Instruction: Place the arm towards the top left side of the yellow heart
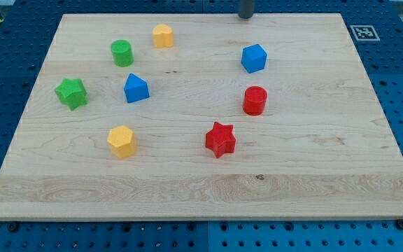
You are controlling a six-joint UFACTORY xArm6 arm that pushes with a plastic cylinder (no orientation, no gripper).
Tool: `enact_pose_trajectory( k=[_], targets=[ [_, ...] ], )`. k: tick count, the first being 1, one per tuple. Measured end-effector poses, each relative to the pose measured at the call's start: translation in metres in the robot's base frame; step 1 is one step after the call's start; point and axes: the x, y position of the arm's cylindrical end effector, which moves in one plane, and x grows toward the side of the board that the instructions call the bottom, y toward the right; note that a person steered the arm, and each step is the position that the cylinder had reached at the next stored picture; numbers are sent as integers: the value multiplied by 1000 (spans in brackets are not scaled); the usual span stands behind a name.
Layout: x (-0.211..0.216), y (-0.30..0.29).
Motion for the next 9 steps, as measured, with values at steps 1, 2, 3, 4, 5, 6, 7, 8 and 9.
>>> enact_pose_trajectory(
  k=[1, 2, 3, 4, 5, 6, 7, 8, 9],
  targets=[
    [0, -2],
    [0, -26],
    [1, -64],
    [0, -108],
    [0, -152],
    [0, -194],
    [0, -195],
    [0, -195],
    [0, -203]
  ],
)
